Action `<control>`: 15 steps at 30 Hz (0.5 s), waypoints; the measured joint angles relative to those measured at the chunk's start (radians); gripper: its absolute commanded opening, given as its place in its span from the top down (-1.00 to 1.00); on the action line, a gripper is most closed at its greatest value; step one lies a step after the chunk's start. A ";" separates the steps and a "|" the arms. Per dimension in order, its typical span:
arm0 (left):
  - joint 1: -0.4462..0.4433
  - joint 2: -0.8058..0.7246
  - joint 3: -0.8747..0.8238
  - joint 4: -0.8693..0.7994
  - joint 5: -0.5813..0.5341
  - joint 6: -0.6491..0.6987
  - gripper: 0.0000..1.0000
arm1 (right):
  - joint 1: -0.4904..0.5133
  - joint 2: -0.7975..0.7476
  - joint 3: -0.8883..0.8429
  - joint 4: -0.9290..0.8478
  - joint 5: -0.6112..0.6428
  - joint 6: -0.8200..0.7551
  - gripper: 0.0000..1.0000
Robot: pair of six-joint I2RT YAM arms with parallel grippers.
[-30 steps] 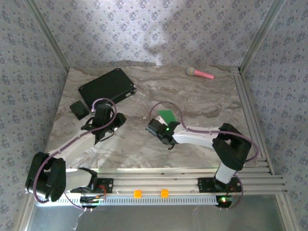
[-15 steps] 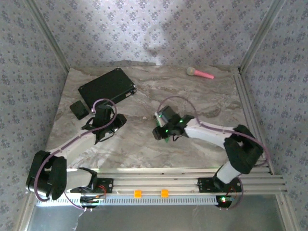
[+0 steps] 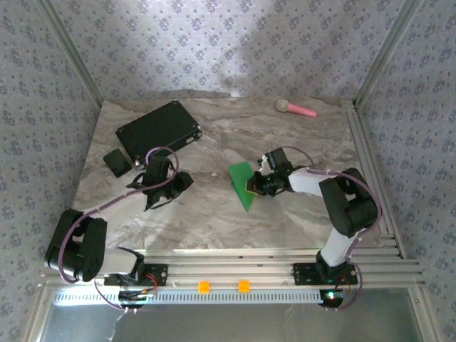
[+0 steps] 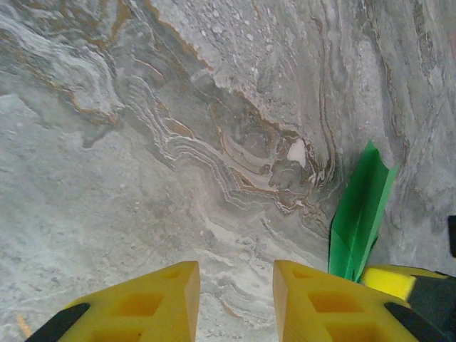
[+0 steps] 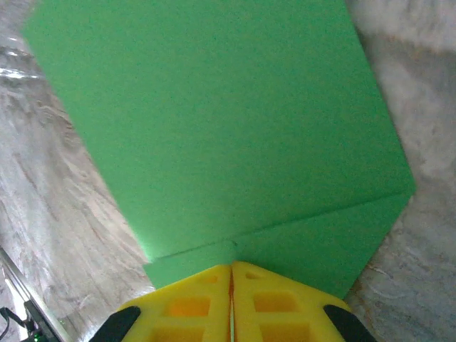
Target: Fold a paper plane with a square sheet of paper (pick it up from the middle)
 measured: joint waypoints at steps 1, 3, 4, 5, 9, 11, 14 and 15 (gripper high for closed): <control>-0.003 0.006 0.002 0.001 0.003 0.000 0.36 | 0.005 0.006 -0.002 -0.002 0.005 0.013 0.80; -0.006 0.021 0.008 0.004 0.013 -0.001 0.37 | 0.022 0.014 -0.008 0.000 0.023 0.054 0.78; -0.010 0.029 0.011 0.004 0.016 0.000 0.38 | 0.028 0.013 -0.014 0.008 0.031 0.078 0.77; -0.012 0.037 0.014 0.007 0.021 0.000 0.39 | 0.037 0.011 -0.022 0.021 0.039 0.108 0.77; -0.029 0.079 0.044 0.016 0.045 0.002 0.49 | 0.076 -0.016 -0.081 0.118 0.096 0.271 0.77; -0.045 0.104 0.068 0.026 0.062 0.007 0.54 | 0.101 -0.039 -0.143 0.215 0.128 0.386 0.73; -0.074 0.145 0.121 0.036 0.095 0.019 0.61 | 0.146 -0.070 -0.226 0.360 0.178 0.527 0.66; -0.085 0.161 0.140 0.041 0.105 0.026 0.63 | 0.160 -0.079 -0.237 0.376 0.194 0.549 0.61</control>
